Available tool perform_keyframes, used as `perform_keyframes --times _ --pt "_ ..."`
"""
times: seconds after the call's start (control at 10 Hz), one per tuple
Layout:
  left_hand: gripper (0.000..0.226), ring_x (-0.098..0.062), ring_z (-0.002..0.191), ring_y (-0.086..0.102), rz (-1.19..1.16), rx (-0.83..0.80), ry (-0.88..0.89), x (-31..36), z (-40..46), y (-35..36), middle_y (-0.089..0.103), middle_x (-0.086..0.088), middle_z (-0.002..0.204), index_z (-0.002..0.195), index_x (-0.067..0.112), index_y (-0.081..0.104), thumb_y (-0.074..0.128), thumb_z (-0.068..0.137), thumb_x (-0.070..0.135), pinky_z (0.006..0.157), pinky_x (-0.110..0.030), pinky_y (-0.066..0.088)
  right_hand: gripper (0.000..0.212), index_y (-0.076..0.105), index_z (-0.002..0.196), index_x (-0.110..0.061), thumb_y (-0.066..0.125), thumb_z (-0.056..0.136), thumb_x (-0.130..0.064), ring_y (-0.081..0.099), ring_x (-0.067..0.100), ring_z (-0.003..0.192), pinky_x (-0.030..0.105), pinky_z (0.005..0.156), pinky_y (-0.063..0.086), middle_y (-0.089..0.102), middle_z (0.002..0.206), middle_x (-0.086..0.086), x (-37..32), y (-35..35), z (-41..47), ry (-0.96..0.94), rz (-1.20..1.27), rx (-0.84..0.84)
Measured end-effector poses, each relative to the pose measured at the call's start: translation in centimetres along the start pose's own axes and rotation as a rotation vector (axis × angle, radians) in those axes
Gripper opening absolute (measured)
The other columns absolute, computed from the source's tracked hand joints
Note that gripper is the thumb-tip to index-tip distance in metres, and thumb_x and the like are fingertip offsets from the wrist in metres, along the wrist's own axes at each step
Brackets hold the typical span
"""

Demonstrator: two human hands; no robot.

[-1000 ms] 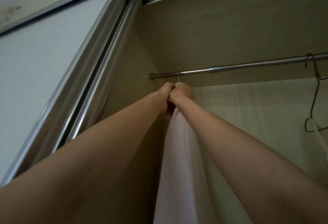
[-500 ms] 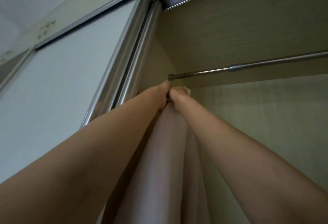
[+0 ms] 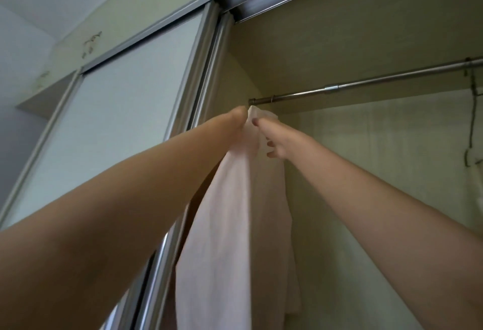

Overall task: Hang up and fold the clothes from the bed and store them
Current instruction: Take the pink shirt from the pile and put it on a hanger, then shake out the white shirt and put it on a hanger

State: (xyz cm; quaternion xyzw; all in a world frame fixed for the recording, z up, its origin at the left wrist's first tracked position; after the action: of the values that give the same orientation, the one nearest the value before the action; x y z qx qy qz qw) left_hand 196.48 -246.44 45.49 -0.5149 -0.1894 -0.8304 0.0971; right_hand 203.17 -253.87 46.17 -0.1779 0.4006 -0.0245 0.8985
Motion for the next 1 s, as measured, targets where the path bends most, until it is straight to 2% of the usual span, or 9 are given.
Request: perform_keyframes --times 0.1,0.2,0.3,0.4,0.5,0.6,0.7,0.9,1.0 --pt "0.047 -0.021 0.105 0.055 0.106 0.043 -0.059 -0.8 -0.2 -1.7 0.059 -0.007 0.105 0.139 0.011 0.048 0.032 0.1 0.033 0.103 -0.029 0.04 0.052 0.031 0.151 -0.011 0.043 0.103 -0.028 0.032 0.029 0.142 0.044 0.111 0.031 0.035 0.153 0.01 0.6 -0.7 -2.4 0.024 0.041 -0.047" --pt "0.03 -0.023 0.1 0.059 0.222 -0.013 -0.049 -1.5 -2.9 -3.5 0.059 -0.001 0.112 0.111 0.017 0.058 0.035 0.096 0.028 0.108 -0.04 0.034 0.053 0.03 0.152 -0.013 0.041 0.104 -0.031 0.033 0.027 0.142 0.042 0.114 0.03 0.036 0.153 0.009 1.6 -0.9 -4.5 0.045 0.074 -0.1" --pt "0.051 -0.033 0.136 0.04 0.228 -0.064 -0.144 -2.6 -6.6 -5.6 0.04 -0.016 0.15 0.146 0.003 0.038 0.038 0.099 0.023 0.117 -0.047 0.024 0.05 0.037 0.148 -0.012 0.042 0.104 -0.034 0.042 0.025 0.136 0.038 0.109 0.034 0.045 0.147 0.008 2.9 -0.4 -7.3 0.076 0.125 -0.147" --pt "0.053 -0.035 0.141 0.034 0.233 -0.06 -0.225 -3.9 -9.3 -9.3 0.034 -0.021 0.153 0.149 -0.001 0.03 0.036 0.102 0.022 0.118 -0.049 0.023 0.05 0.042 0.144 -0.005 0.04 0.105 -0.037 0.044 0.026 0.135 0.039 0.117 0.031 0.049 0.143 0.012 4.7 0.8 -10.7 0.092 0.152 -0.22" --pt "0.045 -0.038 0.128 0.049 0.193 0.005 -0.262 -5.5 -12.5 -13.9 0.049 -0.023 0.141 0.138 -0.004 0.045 0.036 0.102 0.022 0.112 -0.048 0.034 0.046 0.051 0.134 -0.004 0.039 0.105 -0.037 0.048 0.026 0.132 0.036 0.113 0.034 0.054 0.139 0.014 6.1 2.5 -13.7 0.12 0.226 -0.33" --pt "0.042 -0.041 0.117 0.057 0.181 0.07 -0.313 -7.1 -15.6 -19.0 0.057 -0.029 0.13 0.129 -0.008 0.051 0.035 0.102 0.02 0.102 -0.047 0.044 0.042 0.059 0.123 -0.005 0.036 0.106 -0.037 0.057 0.024 0.122 0.035 0.107 0.04 0.061 0.132 0.014 7.1 4.6 -16.0 0.177 0.318 -0.443" --pt "0.04 -0.039 0.111 0.062 0.206 0.167 -0.342 -7.9 -19.3 -23.7 0.063 -0.028 0.122 0.123 -0.008 0.055 0.034 0.101 0.018 0.094 -0.046 0.049 0.044 0.063 0.114 -0.004 0.033 0.107 -0.035 0.065 0.022 0.108 0.032 0.094 0.049 0.068 0.119 0.015 7.5 7.2 -18.2 0.257 0.449 -0.561" --pt "0.041 -0.029 0.105 0.069 0.239 0.319 -0.44 -8.9 -26.4 -31.3 0.07 -0.017 0.116 0.12 -0.001 0.061 0.032 0.101 0.019 0.092 -0.043 0.051 0.046 0.067 0.111 -0.003 0.035 0.106 -0.036 0.071 0.024 0.104 0.037 0.096 0.052 0.074 0.107 0.013 7.9 14.9 -22.6 0.314 0.521 -0.774" --pt "0.04 -0.026 0.106 0.069 0.282 0.367 -0.481 -9.0 -29.6 -34.1 0.07 -0.014 0.116 0.118 0.001 0.063 0.033 0.101 0.021 0.092 -0.042 0.055 0.046 0.069 0.109 -0.003 0.036 0.106 -0.036 0.072 0.024 0.101 0.036 0.091 0.053 0.074 0.106 0.013 7.3 19.5 -25.0 0.338 0.558 -0.883"
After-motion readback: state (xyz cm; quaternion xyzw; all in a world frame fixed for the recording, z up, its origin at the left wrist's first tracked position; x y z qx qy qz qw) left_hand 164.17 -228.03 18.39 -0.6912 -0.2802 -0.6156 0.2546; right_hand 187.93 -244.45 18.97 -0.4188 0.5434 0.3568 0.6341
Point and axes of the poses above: each hand's wrist, its own z-axis towards the middle knuckle, its own y-axis out of the palm, x = y × z, the point moved 1 cm from there along z, towards the middle knuckle
